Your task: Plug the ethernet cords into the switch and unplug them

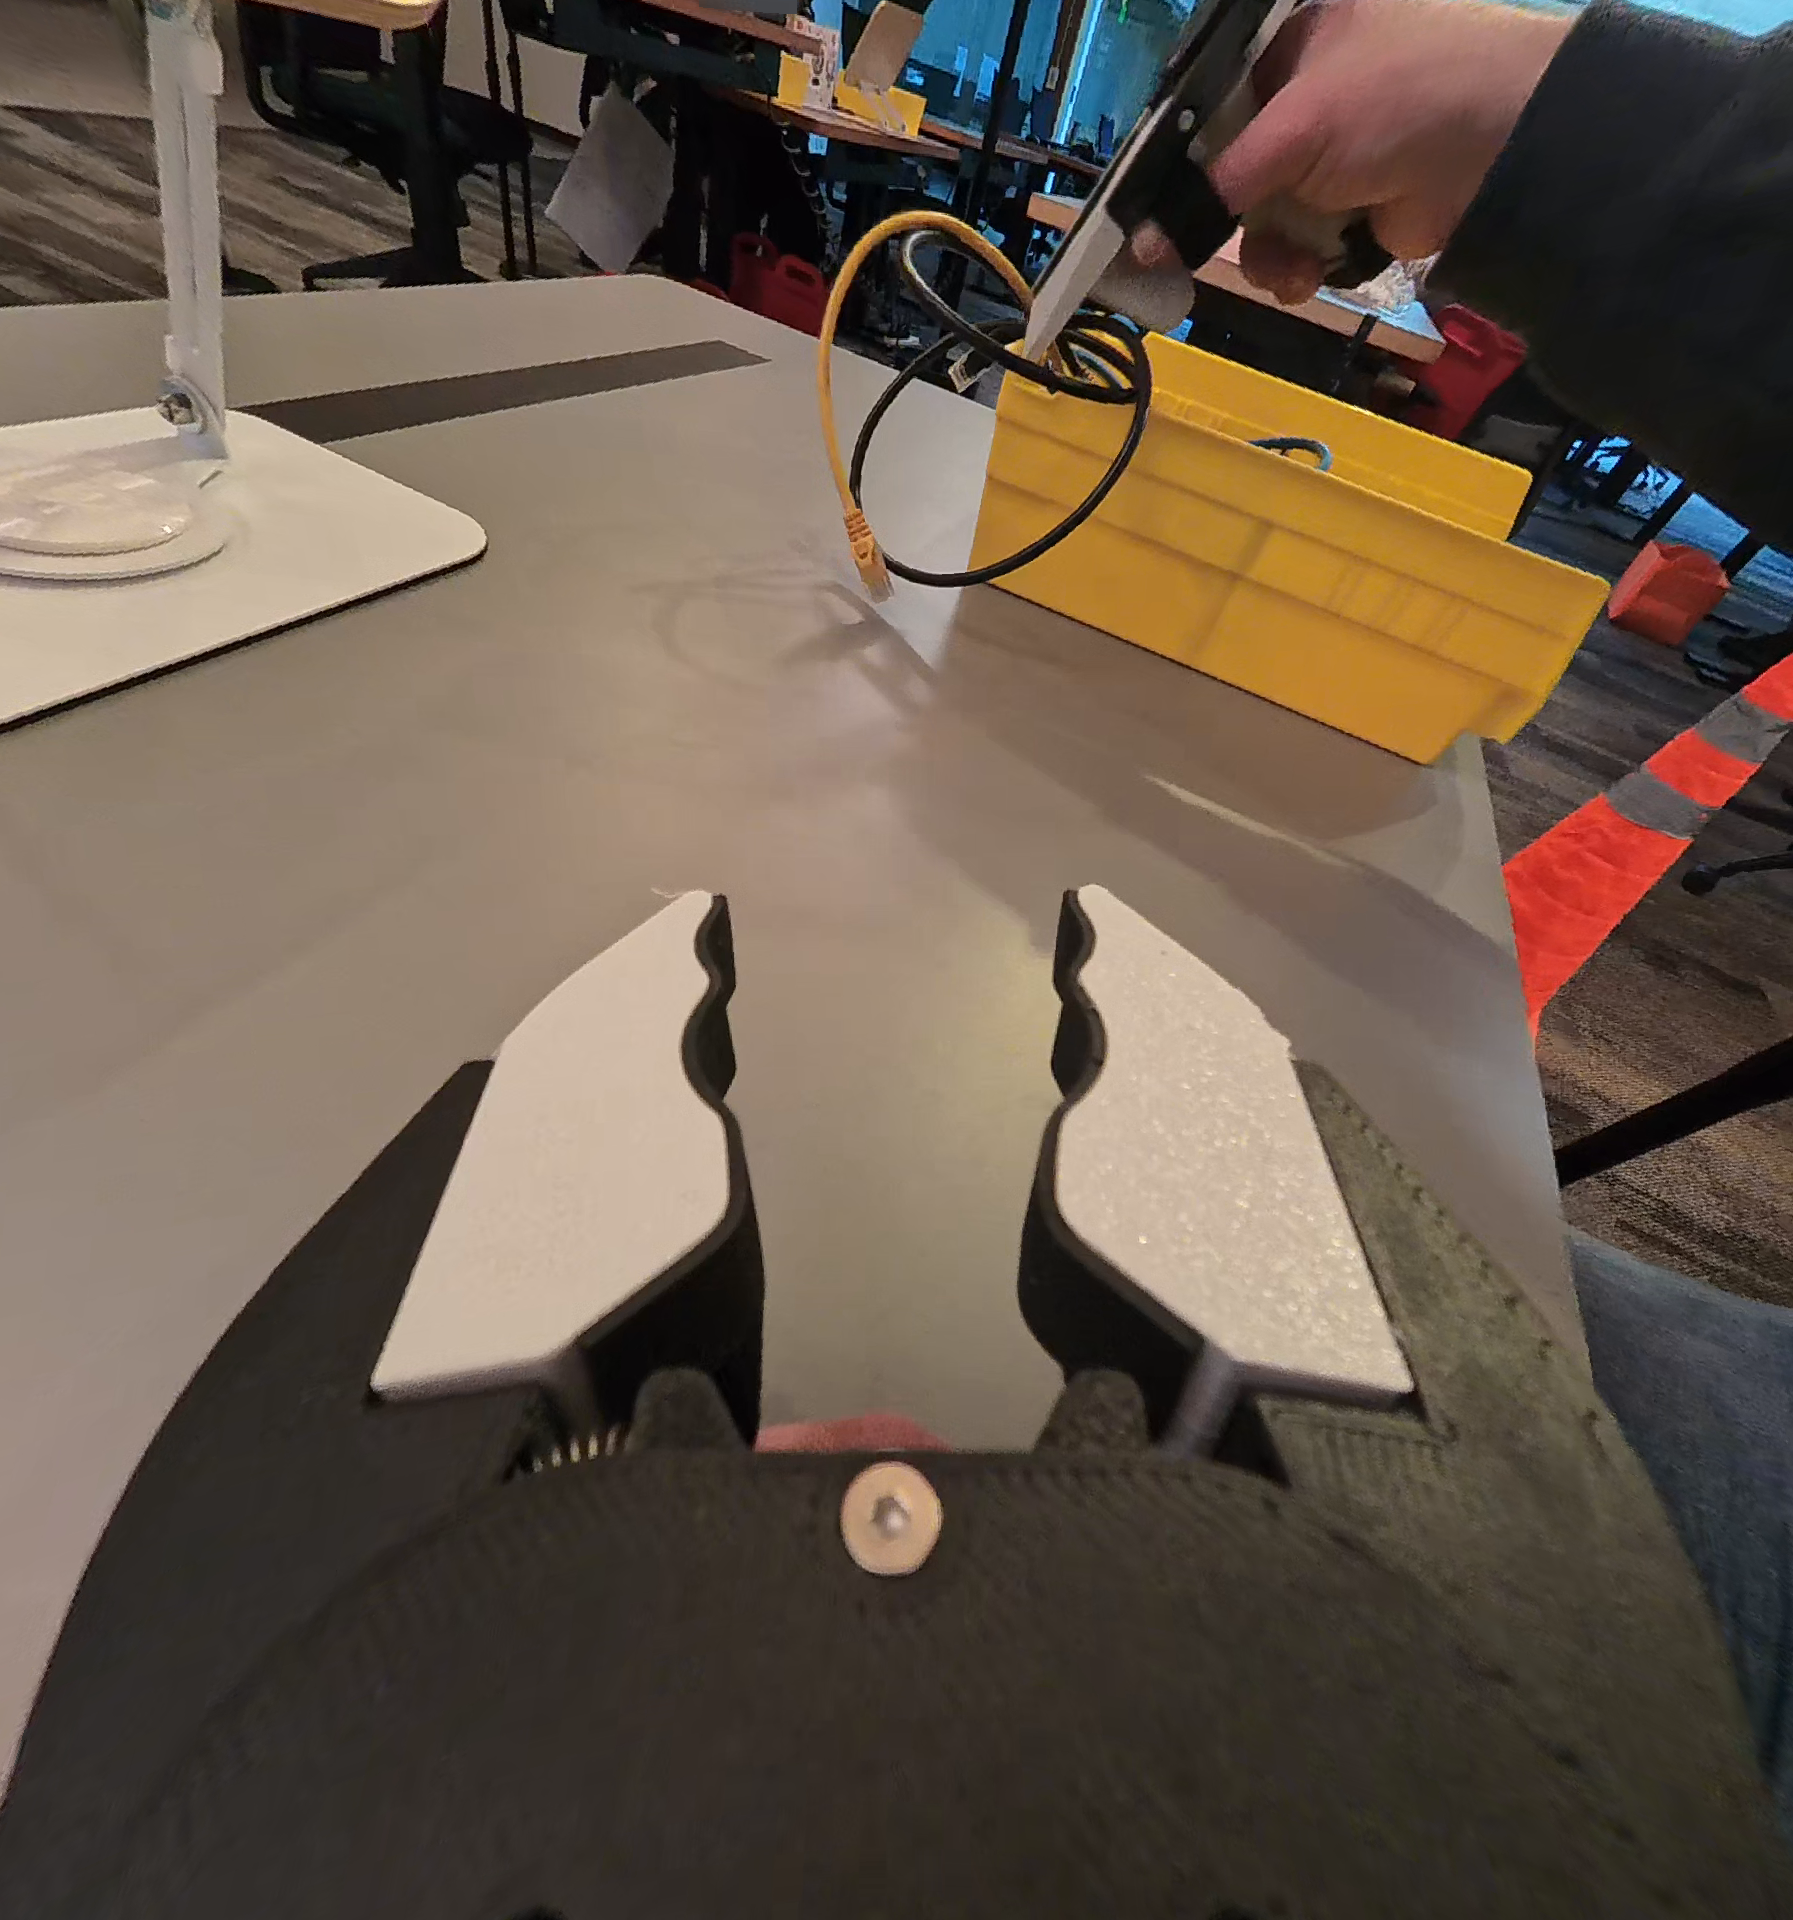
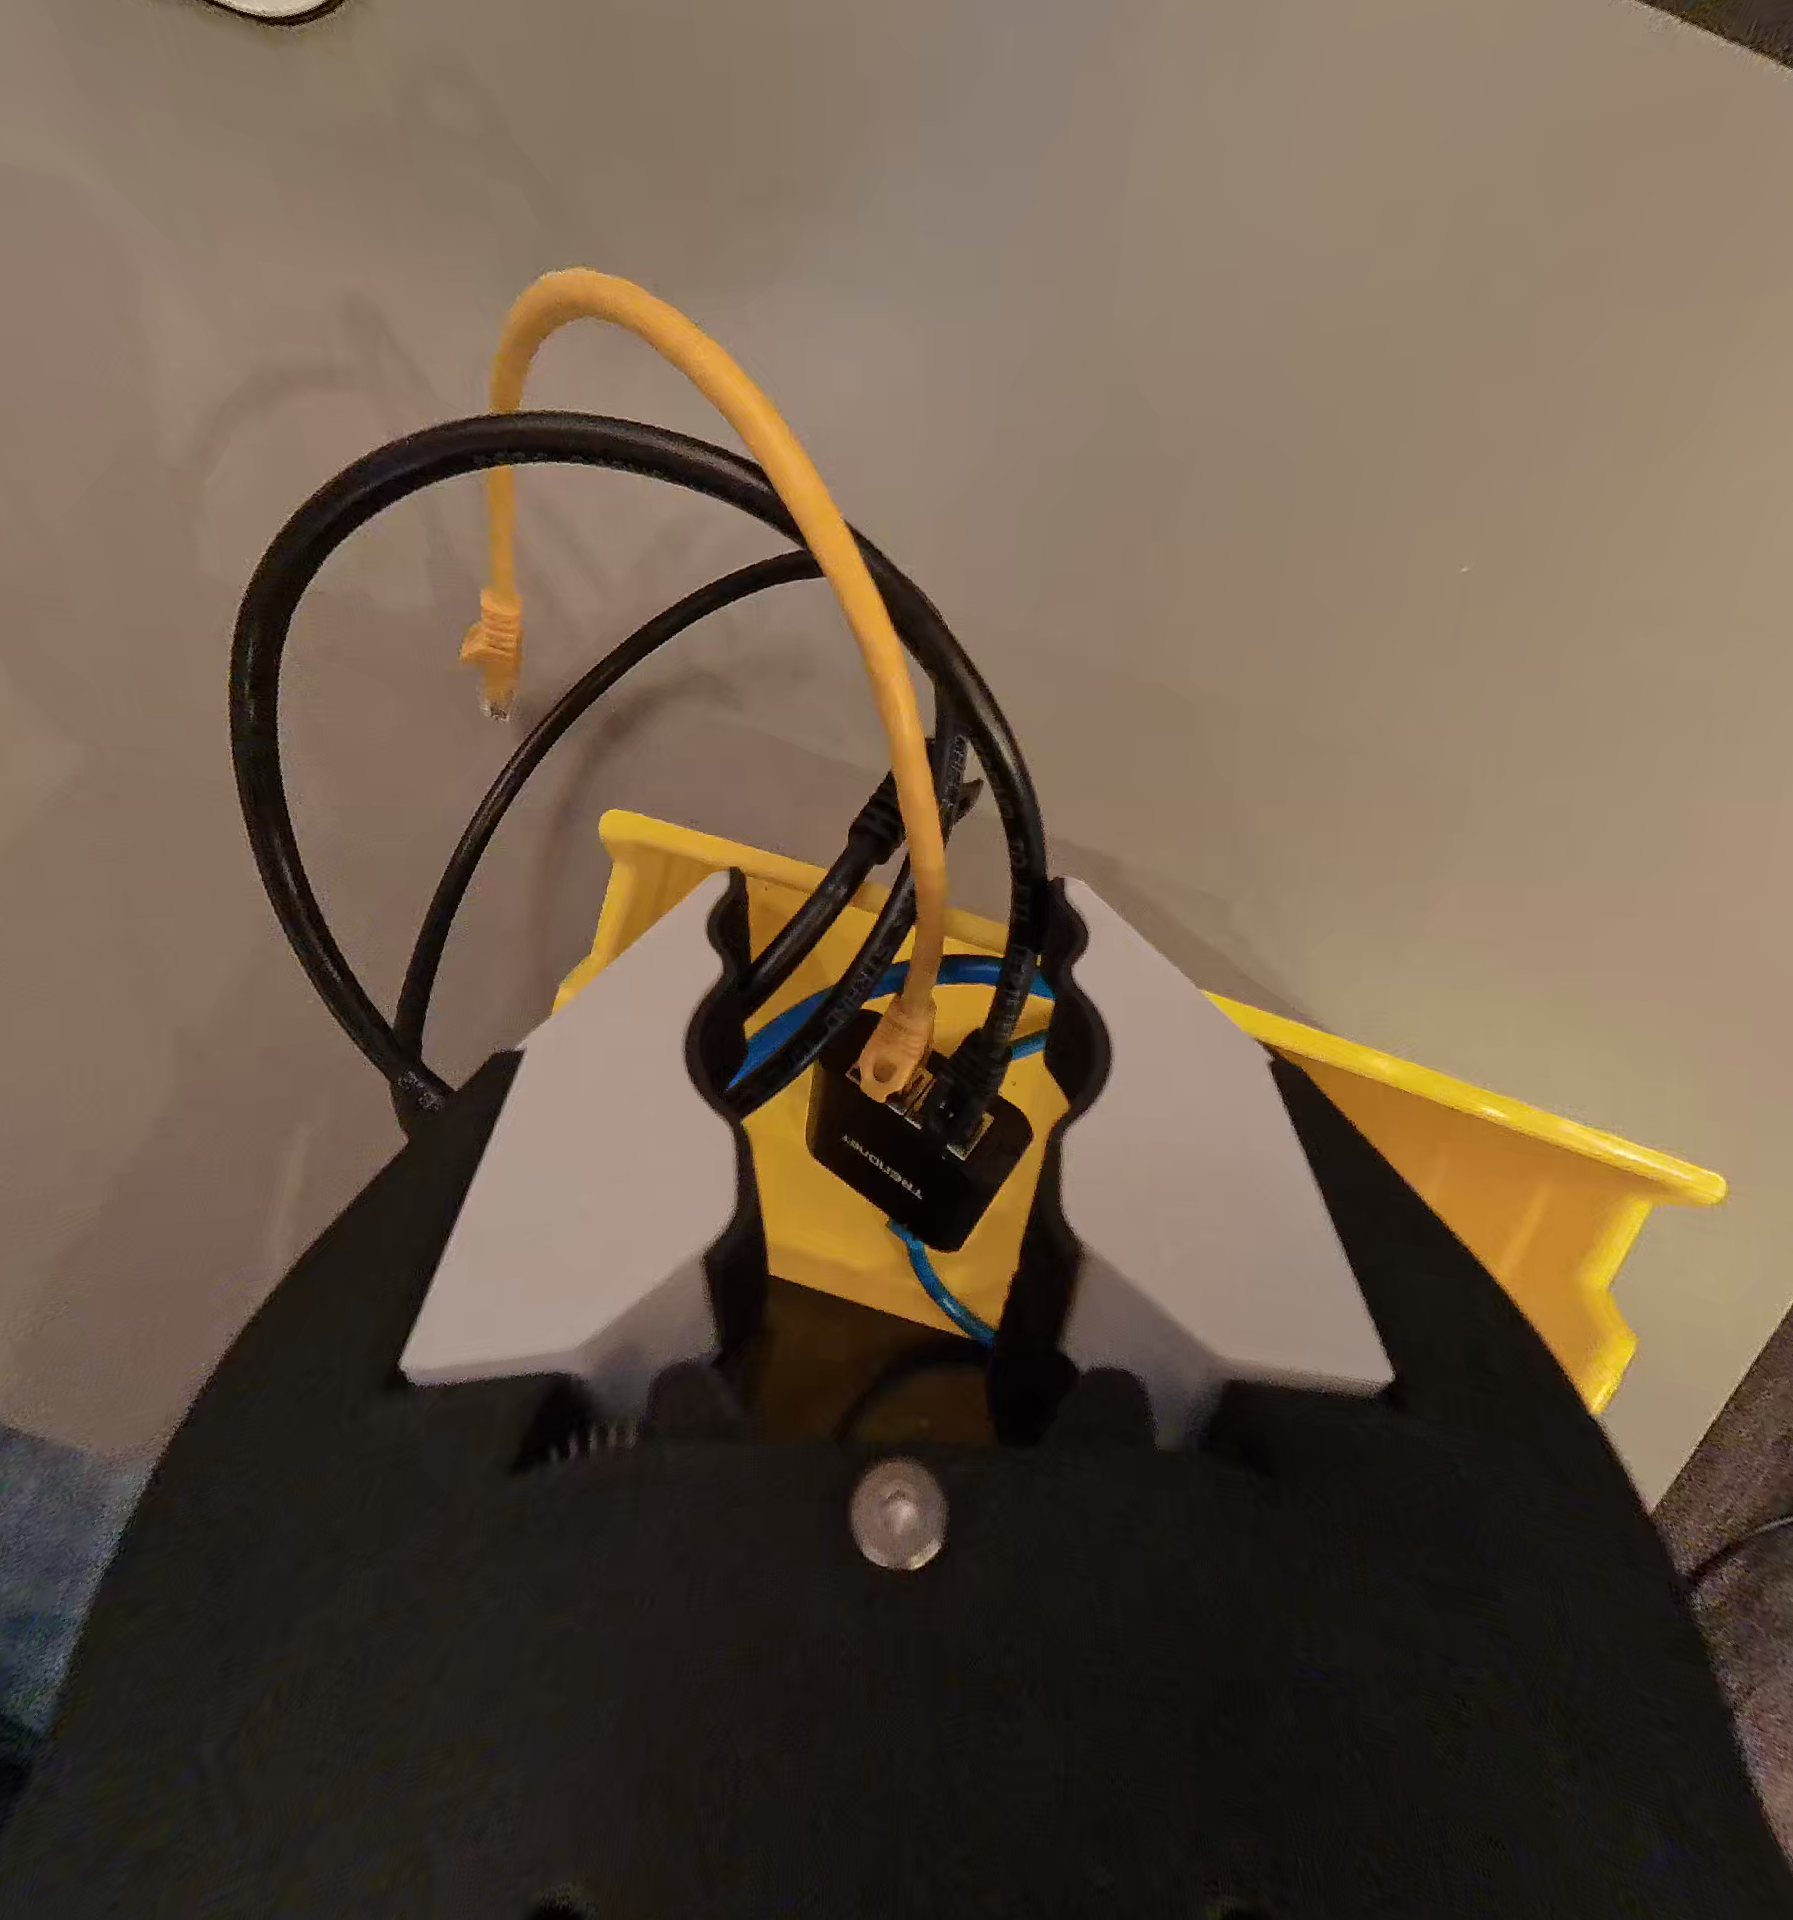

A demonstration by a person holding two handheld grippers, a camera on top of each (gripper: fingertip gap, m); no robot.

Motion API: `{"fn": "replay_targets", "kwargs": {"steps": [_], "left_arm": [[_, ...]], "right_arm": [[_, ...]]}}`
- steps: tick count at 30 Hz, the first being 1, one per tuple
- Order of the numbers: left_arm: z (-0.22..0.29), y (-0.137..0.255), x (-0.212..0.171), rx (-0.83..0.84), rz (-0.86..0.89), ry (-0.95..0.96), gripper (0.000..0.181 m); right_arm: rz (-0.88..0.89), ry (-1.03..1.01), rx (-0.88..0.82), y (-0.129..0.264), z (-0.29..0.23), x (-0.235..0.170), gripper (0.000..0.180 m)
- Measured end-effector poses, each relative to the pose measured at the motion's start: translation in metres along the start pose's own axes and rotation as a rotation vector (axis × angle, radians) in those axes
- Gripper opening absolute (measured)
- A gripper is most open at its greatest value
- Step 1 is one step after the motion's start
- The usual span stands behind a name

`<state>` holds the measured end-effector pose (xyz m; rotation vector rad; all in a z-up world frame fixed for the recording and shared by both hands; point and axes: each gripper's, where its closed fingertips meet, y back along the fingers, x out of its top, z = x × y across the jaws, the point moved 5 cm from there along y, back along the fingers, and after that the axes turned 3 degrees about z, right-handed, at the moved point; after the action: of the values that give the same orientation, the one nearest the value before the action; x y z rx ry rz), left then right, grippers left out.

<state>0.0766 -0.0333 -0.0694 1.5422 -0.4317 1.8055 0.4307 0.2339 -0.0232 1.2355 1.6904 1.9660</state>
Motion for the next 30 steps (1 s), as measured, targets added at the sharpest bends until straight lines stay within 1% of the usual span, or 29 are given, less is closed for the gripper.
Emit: {"fn": "replay_targets", "kwargs": {"steps": [1,3,5,8,14,17,21,23,26,30], "left_arm": [[-0.001,0.0,0.0,-0.002,0.003,0.005,0.059],[-0.001,-0.001,0.001,-0.005,0.006,0.006,0.059],[-0.001,-0.002,0.001,-0.007,0.003,0.003,0.059],[-0.001,-0.001,0.001,-0.009,0.005,0.003,0.059],[-0.002,-0.001,0.001,-0.007,0.004,0.004,0.059],[-0.002,-0.001,0.001,-0.004,0.004,0.004,0.059],[-0.002,-0.002,0.001,-0.003,0.001,0.004,0.06],[-0.001,-0.002,0.0,-0.003,0.0,0.003,0.06],[-0.001,-0.002,0.001,-0.003,0.001,0.004,0.059],[-0.001,-0.001,0.001,-0.004,0.004,0.005,0.059]], "right_arm": [[-0.004,-0.003,0.006,0.0,0.0,0.0,0.053],[0.005,0.034,0.016,0.001,-0.003,0.001,0.041],[0.029,0.047,0.011,0.001,-0.005,0.001,0.033],[0.085,0.048,0.037,0.001,-0.009,0.0,0.026],[0.207,0.078,0.1,0.004,-0.022,0.004,0.022],[0.215,0.127,0.078,0.007,-0.023,0.004,0.016],[0.191,0.179,0.061,0.012,-0.024,0.004,0.015],[0.25,0.186,0.046,0.02,-0.025,0.008,0.015],[0.4,0.184,-0.013,0.04,-0.022,0.015,0.015],[0.6,0.165,-0.032,0.072,-0.02,0.009,0.014]]}}
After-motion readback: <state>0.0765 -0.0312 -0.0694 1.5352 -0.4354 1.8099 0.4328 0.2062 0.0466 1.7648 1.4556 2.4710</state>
